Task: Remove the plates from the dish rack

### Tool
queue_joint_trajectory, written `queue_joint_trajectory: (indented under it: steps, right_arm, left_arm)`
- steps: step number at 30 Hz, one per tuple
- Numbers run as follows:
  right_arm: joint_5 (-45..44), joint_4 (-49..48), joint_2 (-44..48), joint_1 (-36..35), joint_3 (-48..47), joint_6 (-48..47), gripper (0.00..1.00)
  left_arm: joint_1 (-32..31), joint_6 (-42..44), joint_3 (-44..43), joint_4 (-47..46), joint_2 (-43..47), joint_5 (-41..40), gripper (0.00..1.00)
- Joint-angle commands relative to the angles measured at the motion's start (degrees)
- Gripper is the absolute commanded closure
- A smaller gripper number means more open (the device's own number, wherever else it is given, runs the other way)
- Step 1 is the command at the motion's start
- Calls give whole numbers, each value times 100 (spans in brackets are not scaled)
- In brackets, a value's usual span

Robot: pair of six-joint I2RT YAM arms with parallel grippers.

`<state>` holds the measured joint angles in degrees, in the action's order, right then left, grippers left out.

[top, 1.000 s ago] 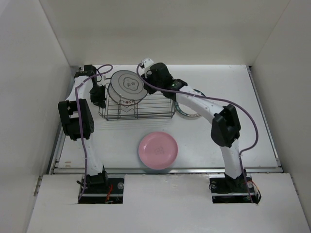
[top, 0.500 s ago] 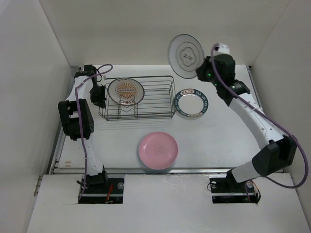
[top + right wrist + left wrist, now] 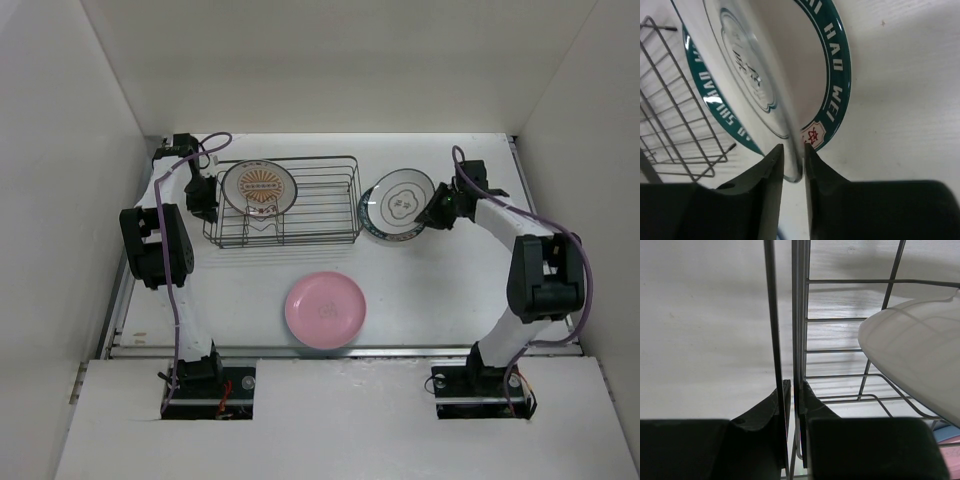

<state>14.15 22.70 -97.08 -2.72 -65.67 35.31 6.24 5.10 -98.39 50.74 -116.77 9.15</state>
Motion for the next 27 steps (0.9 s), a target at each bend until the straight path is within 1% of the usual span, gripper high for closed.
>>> queue_joint_trajectory:
  steps: [1, 2, 3, 5, 6, 8, 9, 11, 13, 14, 15, 16, 17, 18, 19, 20, 21, 22, 23, 24, 27]
  right_arm:
    - [430, 146, -337, 0, -332, -452, 69]
    - [361, 547, -443, -53, -463, -585, 52]
    - [12, 769, -600, -175, -751, -700, 30]
    - [-621, 1322, -654, -360, -1034, -859, 11]
    - [-1346, 1447, -655, -543, -1271, -920, 0]
    - [-2045, 1588, -444, -746, -1483, -921, 0]
    - [-2614, 1528, -331, -852, -1562, -921, 0]
    - [-2987, 1248, 91, -1221, -1686, -921, 0]
    - [-2981, 414, 338, -1632, -1738, -1052, 0]
    - [-2753, 37, 417, -1774, -1739, -1192, 0]
    - [-2464, -341, 418, -1915, -1739, -1550, 0]
    - [-2148, -902, 322, -2064, -1843, -1727, 0]
    - [-1631, -1021, -123, -2388, -2288, -1903, 0]
    - [-1435, -1022, -449, -2556, -2649, -2096, 0]
    - [-1302, -717, -818, -2723, -3105, -2481, 0]
    - [-1214, -540, -1196, -3012, -4093, -2607, 0]
    - [-1143, -390, -1922, -3128, -4581, -2678, 0]
    - [-1064, -293, -2251, -3216, -5039, -2748, 0]
    - [-733, -231, -2550, -3287, -5461, -2749, 0]
    - [-547, -231, -3066, -3340, -6135, -2749, 0]
    - [129, -415, -3668, -3340, -6799, -2749, 0]
  left_arm:
    - [26, -1, -84, 32, -21, -291, 100]
    - [26, -1, -84, 32, -21, -291, 100]
    - [26, -1, -84, 32, -21, -291, 100]
    - [26, -1, -84, 32, -21, -291, 100]
    - [26, -1, -84, 32, -21, -291, 100]
    - [26, -1, -137, 32, -21, -291, 100]
    - [26, -1, -137, 32, -21, -291, 100]
    - [26, -1, -189, 32, -74, -291, 100]
    - [-26, 52, -250, 32, -74, -431, 100]
    - [-26, 52, -251, 32, -74, -431, 100]
    - [-26, 113, -251, 32, -74, -501, 100]
    - [-26, 114, -251, 32, -74, -502, 100]
    - [-79, 114, -303, 32, -74, -554, 100]
    - [-79, 114, -304, 32, -74, -554, 100]
    - [-79, 114, -304, 32, -74, -554, 100]
    - [-79, 114, -356, 32, -74, -554, 100]
    - [-79, 114, -356, 32, -74, -493, 100]
    - [-79, 114, -356, 102, -74, -441, 100]
    - [-79, 114, -356, 103, -74, -440, 100]
    - [-79, 114, -356, 103, -74, -388, 100]
    - [-79, 114, -356, 164, -74, -387, 100]
